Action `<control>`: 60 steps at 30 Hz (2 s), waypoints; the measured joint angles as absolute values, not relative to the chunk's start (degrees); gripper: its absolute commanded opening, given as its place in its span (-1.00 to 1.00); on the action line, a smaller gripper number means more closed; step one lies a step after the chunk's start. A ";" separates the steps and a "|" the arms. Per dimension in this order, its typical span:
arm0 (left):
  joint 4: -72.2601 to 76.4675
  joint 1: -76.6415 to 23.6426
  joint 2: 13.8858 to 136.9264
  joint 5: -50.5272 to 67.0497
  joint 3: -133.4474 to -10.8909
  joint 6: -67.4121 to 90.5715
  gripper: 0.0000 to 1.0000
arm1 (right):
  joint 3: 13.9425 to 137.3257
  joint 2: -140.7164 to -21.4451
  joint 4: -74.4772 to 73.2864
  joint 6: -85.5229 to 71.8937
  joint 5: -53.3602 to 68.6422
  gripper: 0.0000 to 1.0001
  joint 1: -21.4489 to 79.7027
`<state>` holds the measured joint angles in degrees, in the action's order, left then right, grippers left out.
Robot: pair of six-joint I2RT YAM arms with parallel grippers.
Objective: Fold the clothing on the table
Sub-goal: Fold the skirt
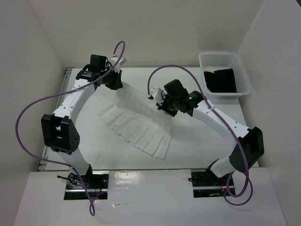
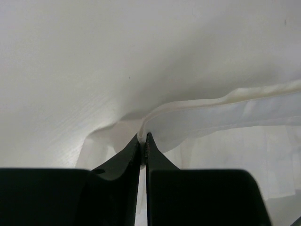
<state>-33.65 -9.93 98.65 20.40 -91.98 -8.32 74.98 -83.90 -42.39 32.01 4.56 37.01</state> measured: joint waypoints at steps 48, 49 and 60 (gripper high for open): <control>-31.35 -5.76 94.39 24.53 -79.85 -9.15 -0.77 | 82.41 -92.75 -52.07 34.24 22.50 -1.00 47.35; -31.51 -5.63 93.54 24.56 -79.05 -9.23 -0.77 | 82.28 -93.06 -52.10 34.24 22.61 -1.00 47.88; -35.09 -2.81 84.27 26.79 -73.36 -12.01 -0.77 | 82.06 -95.81 -52.31 34.39 24.53 -1.00 52.36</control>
<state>-35.09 -2.81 84.27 26.79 -73.36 -12.01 82.06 -95.81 -52.31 34.39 24.53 52.36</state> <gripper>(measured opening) 0.113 0.036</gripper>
